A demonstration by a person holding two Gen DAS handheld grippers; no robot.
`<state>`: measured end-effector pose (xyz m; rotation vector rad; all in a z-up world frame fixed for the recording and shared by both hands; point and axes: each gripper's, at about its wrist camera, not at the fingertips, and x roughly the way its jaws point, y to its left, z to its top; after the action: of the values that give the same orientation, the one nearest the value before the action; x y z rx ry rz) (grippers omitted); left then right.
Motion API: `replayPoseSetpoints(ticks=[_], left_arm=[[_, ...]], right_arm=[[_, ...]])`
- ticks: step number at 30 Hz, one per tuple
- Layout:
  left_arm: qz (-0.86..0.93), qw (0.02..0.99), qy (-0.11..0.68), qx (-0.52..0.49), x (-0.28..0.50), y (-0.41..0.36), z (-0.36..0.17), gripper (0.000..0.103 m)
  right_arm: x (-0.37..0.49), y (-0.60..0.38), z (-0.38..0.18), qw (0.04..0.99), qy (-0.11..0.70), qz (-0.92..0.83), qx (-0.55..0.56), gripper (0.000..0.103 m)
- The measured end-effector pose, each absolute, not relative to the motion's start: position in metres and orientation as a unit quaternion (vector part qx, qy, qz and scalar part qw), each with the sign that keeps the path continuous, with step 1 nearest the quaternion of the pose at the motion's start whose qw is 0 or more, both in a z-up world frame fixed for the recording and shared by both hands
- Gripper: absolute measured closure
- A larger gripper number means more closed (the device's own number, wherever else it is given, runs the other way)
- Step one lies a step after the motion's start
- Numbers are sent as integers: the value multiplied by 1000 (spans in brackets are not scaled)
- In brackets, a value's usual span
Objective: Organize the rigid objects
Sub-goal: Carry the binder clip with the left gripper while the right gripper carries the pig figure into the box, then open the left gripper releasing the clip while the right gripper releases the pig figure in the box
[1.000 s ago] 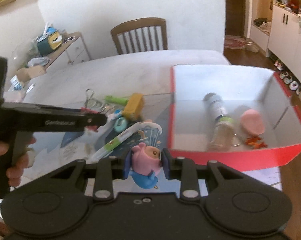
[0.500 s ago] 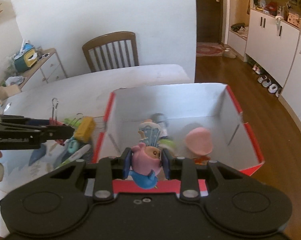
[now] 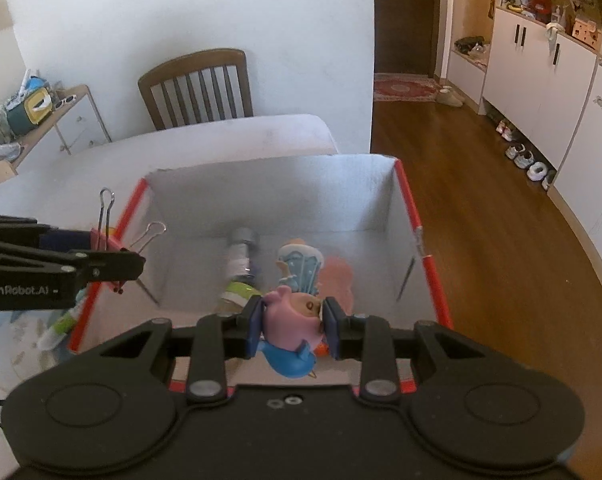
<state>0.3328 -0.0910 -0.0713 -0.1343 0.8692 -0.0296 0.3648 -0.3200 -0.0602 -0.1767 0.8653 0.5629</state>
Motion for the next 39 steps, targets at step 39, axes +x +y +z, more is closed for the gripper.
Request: replayPoseSetpoints(ticks=[39], left_arm=[[53, 852, 515, -74, 418, -110, -145, 54]], right_arm=[[430, -299, -131, 786, 488, 341, -167, 72]])
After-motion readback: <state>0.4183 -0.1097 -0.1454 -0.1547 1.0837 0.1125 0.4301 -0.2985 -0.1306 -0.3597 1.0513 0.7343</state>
